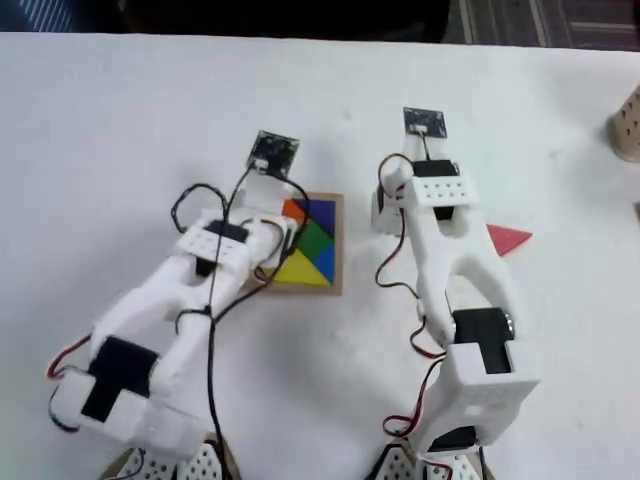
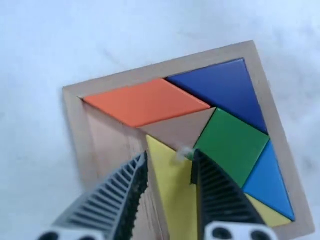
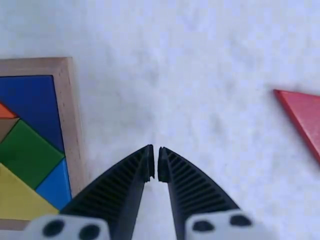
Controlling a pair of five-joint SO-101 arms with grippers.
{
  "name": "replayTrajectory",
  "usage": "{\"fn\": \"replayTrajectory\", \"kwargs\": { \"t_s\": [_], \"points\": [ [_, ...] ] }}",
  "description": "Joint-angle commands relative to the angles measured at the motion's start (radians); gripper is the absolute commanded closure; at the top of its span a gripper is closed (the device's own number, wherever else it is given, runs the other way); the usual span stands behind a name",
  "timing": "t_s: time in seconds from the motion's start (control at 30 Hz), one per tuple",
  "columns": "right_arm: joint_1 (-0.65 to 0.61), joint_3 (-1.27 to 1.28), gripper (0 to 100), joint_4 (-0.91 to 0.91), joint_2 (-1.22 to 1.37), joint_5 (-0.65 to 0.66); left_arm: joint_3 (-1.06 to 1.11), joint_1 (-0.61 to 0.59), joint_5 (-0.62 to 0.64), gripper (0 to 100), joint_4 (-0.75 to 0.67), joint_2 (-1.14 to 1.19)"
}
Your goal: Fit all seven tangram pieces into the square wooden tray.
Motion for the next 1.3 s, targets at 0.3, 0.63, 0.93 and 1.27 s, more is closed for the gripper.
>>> {"fn": "replayTrajectory", "kwargs": {
  "t_s": [0.3, 0.63, 0.93, 1.27],
  "points": [
    [0.007, -0.011, 97.8, -0.012, -0.061, 0.003, -0.152, 0.021, -0.061, 83, 0.112, 0.111],
    [0.005, -0.011, 97.8, -0.012, -0.062, 0.003, -0.16, -0.07, -0.061, 83, 0.265, 0.108],
    [0.005, -0.011, 97.8, -0.012, -0.062, 0.003, -0.16, -0.113, -0.061, 83, 0.301, 0.108],
    [-0.128, 0.066, 98.1, 0.124, -0.288, 0.092, -0.161, -0.159, -0.061, 83, 0.301, 0.108]
  ]
}}
